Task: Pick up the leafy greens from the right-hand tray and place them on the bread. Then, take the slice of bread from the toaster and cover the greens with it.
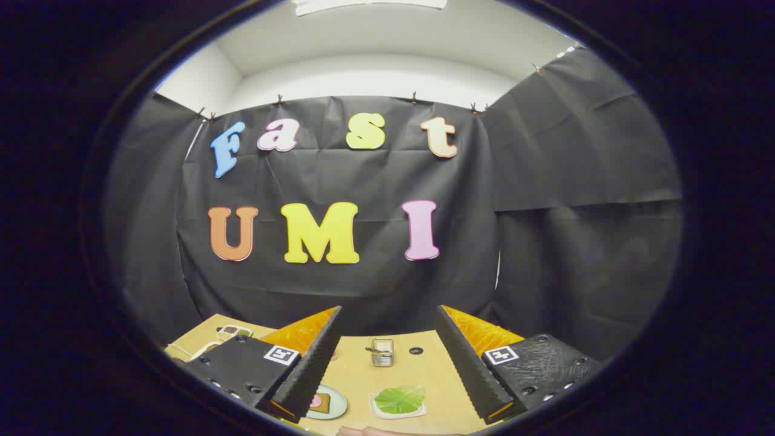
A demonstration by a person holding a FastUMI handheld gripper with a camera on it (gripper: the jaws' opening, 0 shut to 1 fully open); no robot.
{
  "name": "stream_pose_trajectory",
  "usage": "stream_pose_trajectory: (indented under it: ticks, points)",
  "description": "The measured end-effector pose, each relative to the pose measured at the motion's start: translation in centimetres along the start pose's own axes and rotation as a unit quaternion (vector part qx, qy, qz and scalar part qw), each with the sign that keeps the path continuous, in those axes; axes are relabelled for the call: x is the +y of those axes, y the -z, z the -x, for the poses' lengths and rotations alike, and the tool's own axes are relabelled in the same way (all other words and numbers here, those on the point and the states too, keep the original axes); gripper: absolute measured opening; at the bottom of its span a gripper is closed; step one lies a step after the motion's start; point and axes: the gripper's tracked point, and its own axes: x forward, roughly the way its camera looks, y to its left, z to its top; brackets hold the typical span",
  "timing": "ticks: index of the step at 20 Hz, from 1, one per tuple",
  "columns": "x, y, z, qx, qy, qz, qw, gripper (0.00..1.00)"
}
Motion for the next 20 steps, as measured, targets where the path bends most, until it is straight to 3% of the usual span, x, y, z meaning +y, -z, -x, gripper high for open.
stream_pose_trajectory:
  ticks: [8,14,20]
  points:
    - [6.0,-1.4,2.8,0.009,-0.04,0.023,0.999,0.95]
    - [5.1,-3.0,3.7,-0.015,-0.067,0.031,0.997,0.95]
    - [2.9,-0.7,2.3,0.0,-0.093,0.03,0.995,0.95]
